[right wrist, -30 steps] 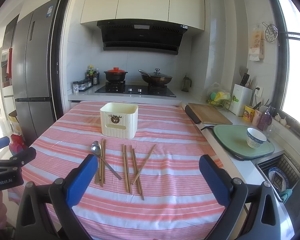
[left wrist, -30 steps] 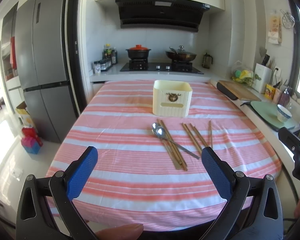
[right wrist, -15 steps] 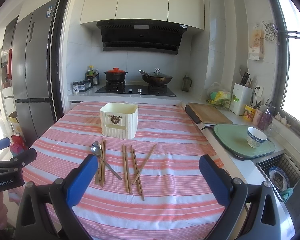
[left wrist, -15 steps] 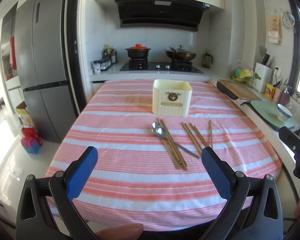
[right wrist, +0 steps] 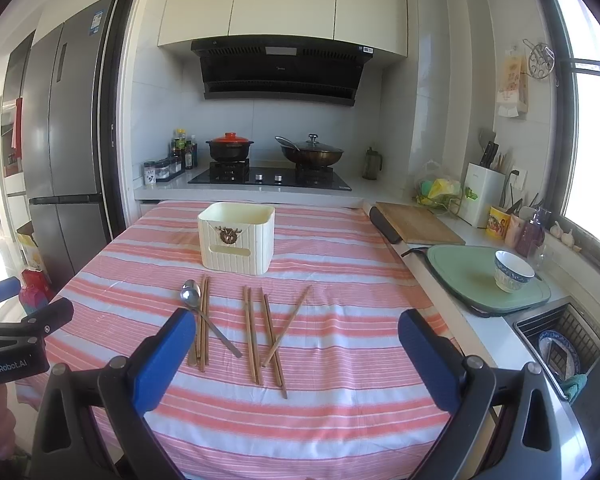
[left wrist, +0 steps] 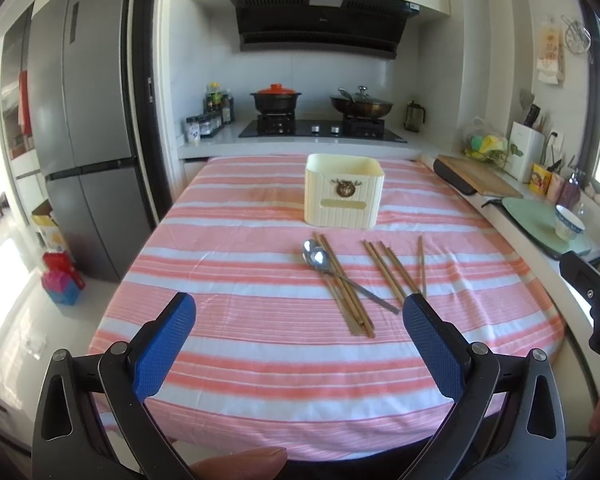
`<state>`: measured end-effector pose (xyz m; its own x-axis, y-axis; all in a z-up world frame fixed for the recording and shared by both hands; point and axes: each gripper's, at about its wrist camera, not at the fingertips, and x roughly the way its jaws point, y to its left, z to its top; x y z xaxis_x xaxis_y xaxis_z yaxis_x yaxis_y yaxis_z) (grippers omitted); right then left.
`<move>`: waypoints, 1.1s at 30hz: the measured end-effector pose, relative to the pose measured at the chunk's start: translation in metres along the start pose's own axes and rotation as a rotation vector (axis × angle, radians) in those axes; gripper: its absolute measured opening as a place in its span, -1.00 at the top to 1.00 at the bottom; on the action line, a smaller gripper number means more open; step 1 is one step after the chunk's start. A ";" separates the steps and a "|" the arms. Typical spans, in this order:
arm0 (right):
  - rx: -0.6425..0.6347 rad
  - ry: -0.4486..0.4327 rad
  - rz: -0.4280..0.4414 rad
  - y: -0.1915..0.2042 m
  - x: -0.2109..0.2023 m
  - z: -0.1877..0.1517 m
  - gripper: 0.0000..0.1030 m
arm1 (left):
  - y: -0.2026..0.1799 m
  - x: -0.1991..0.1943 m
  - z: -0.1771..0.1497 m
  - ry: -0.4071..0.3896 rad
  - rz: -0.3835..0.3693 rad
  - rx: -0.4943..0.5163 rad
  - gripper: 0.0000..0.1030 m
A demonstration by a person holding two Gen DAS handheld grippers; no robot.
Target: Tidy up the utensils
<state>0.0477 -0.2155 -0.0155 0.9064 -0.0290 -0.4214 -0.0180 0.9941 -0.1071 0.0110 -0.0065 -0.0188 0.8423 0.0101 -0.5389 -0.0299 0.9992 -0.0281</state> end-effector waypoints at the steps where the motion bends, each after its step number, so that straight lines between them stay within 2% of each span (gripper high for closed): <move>1: 0.002 0.000 0.000 -0.001 0.000 0.000 -1.00 | 0.000 0.000 0.000 0.001 0.001 0.001 -0.99; 29: 0.005 0.007 0.004 -0.004 0.001 -0.002 -1.00 | -0.003 0.005 -0.006 0.014 -0.001 0.001 -0.99; 33: 0.008 0.011 0.001 -0.005 0.002 -0.003 -1.00 | 0.003 0.019 -0.006 0.055 -0.014 -0.024 -0.99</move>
<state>0.0482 -0.2206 -0.0190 0.9017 -0.0290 -0.4313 -0.0156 0.9949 -0.0995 0.0239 -0.0032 -0.0345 0.8120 -0.0071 -0.5836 -0.0317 0.9979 -0.0562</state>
